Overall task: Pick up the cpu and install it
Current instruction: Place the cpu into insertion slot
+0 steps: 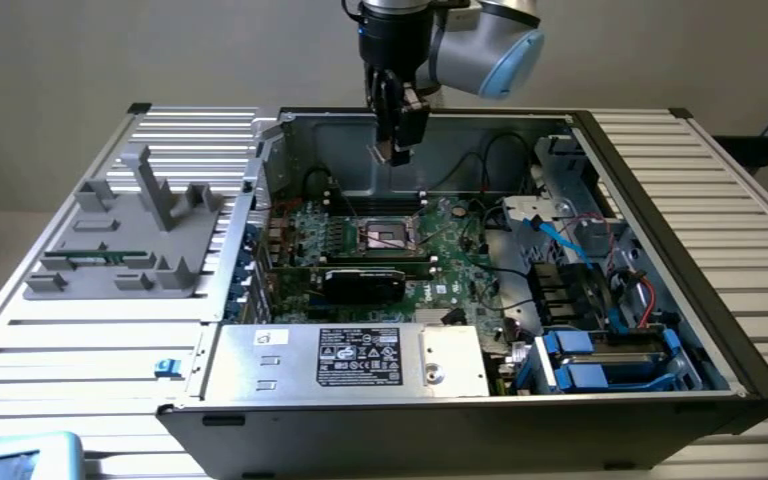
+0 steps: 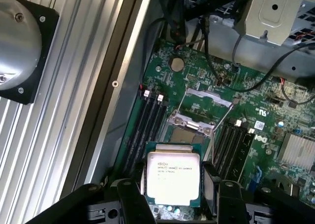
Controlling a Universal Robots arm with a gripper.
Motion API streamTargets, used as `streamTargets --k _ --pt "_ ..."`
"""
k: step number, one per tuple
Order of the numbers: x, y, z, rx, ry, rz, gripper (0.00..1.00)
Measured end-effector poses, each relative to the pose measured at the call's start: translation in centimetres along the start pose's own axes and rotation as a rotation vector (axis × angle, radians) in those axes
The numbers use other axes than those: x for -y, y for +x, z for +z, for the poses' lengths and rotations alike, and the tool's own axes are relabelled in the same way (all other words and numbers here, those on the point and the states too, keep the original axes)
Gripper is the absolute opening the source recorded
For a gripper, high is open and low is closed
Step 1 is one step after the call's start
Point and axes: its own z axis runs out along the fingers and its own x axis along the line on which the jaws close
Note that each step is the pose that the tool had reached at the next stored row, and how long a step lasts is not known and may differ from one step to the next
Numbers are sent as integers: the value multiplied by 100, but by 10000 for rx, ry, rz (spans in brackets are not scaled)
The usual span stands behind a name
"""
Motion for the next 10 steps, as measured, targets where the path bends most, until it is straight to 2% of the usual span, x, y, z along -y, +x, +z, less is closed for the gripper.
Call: streamTargets --k 3,7,10 --pt "0 0 1 12 -9 396 55" --pt "0 0 1 11 -11 412 55" --pt "0 0 1 16 -19 726 55"
